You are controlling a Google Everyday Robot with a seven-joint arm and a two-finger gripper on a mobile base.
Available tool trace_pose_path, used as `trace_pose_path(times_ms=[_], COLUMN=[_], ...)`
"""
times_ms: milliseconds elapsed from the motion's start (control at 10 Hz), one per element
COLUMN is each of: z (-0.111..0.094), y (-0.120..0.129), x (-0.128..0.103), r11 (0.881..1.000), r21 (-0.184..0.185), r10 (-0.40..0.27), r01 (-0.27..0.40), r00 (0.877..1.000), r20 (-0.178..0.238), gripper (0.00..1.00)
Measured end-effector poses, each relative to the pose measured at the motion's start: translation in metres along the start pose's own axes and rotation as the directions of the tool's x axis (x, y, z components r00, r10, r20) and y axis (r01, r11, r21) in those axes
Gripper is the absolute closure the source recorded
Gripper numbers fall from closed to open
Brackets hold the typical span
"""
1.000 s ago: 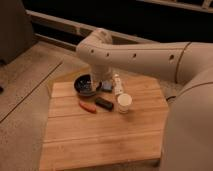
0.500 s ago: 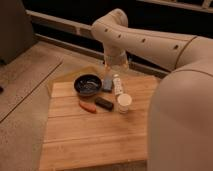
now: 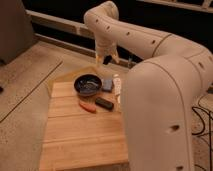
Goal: Move the arm in a circular motion
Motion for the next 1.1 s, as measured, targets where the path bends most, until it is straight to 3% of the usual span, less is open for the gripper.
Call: trace_pose_path(times_ms=[200, 400, 700, 900, 1100], z=[0.024, 0.032, 0.032, 0.033, 0.034], y=[0.034, 0.07, 0.121, 0.168, 0.195], x=[-0.01, -0.013, -0.007, 0.016, 0.04], r11=[0.995, 0.98, 0.949, 0.913, 0.889], r21=[-0.035, -0.06, -0.081, -0.098, -0.108], r10=[-0.098, -0.19, -0.307, -0.399, -0.448], r01=[0.097, 0.188, 0.304, 0.396, 0.445], r00=[0.995, 0.981, 0.951, 0.917, 0.894], r20=[-0.033, -0.041, -0.027, -0.014, -0.002], gripper=[0.35, 0.35, 0.35, 0.35, 0.35])
